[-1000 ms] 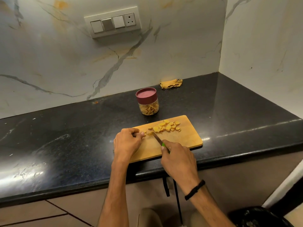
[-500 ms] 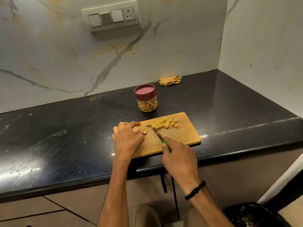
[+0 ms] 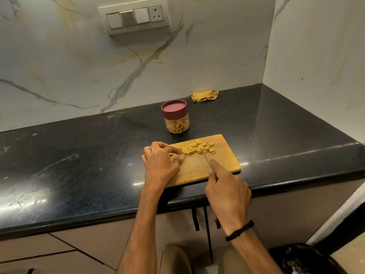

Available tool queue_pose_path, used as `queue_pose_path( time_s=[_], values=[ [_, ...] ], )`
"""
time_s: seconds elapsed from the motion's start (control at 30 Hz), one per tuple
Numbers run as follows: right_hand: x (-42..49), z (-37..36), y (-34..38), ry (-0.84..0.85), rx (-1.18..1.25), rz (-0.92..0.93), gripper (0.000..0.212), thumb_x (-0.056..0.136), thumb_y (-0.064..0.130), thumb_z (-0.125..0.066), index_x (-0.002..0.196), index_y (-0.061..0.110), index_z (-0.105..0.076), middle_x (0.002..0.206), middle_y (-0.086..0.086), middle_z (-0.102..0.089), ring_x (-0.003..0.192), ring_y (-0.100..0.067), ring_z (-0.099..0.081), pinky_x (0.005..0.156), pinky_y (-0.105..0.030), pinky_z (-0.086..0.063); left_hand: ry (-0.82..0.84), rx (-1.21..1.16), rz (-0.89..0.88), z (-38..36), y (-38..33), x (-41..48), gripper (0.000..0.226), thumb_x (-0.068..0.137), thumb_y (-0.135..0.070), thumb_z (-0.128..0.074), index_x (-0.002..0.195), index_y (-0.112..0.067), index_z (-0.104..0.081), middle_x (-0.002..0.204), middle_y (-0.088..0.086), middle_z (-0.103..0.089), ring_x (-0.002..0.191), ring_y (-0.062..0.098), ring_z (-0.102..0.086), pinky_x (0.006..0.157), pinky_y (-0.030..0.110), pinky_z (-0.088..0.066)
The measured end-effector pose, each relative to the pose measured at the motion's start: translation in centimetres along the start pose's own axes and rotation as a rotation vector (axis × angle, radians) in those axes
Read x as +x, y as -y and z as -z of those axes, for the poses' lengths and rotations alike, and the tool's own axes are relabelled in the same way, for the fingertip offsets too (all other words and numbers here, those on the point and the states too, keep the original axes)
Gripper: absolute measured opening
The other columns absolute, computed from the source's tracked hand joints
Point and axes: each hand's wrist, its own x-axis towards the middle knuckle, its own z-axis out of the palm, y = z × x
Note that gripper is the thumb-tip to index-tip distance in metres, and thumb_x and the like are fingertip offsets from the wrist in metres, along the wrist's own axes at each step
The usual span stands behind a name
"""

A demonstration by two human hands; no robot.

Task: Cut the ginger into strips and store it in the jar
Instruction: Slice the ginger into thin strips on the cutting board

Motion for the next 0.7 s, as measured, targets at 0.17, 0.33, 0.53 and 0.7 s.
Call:
queue_pose_path(
  time_s=[0.17,0.33,0.53,0.7],
  values=[
    [-0.1,0.3,-0.3,0.029,-0.012,-0.039,0.043,0.102,0.041,-0.037,0.146,0.038,-0.036,0.067,0.009,-0.052,0.057,-0.004,-0.048,0.048,-0.016,-0.032,-0.030,-0.018,-0.071,-0.9,-0.7,-0.1,0.019,0.088,-0.047,-0.071,0.105,-0.040,-0.072,0.122,-0.010,-0.041,0.123,0.016,-0.032,0.096,0.029,-0.022],
    [0.1,0.5,-0.6,0.043,0.033,-0.072,0.041,0.102,0.040,-0.040,0.143,0.037,-0.042,0.067,0.010,-0.055,0.057,-0.004,-0.049,0.048,-0.017,-0.038,-0.052,-0.023,-0.140,-1.5,-1.8,-0.2,0.017,0.088,-0.042,-0.072,0.105,-0.040,-0.072,0.128,-0.007,-0.045,0.123,0.016,-0.032,0.096,0.027,-0.021],
    [1.5,0.6,-1.2,0.015,0.104,-0.099,0.039,0.101,0.038,-0.044,0.139,0.035,-0.049,0.081,0.004,-0.064,0.070,-0.011,-0.057,0.058,-0.023,-0.046,-0.006,-0.167,-0.208,-2.1,-3.4,0.6,0.015,0.087,-0.038,-0.075,0.102,-0.035,-0.075,0.119,-0.010,-0.045,0.115,0.011,-0.032,0.093,0.029,-0.027],
    [2.2,0.9,-1.2,0.018,0.000,-0.087,0.041,0.102,0.038,-0.042,0.142,0.040,-0.043,0.079,0.004,-0.057,0.071,-0.012,-0.050,0.061,-0.024,-0.040,0.007,-0.144,-0.204,-2.7,-5.1,2.2,0.018,0.092,-0.036,-0.070,0.110,-0.038,-0.073,0.116,-0.009,-0.047,0.112,0.014,-0.035,0.091,0.030,-0.029]
  ],
)
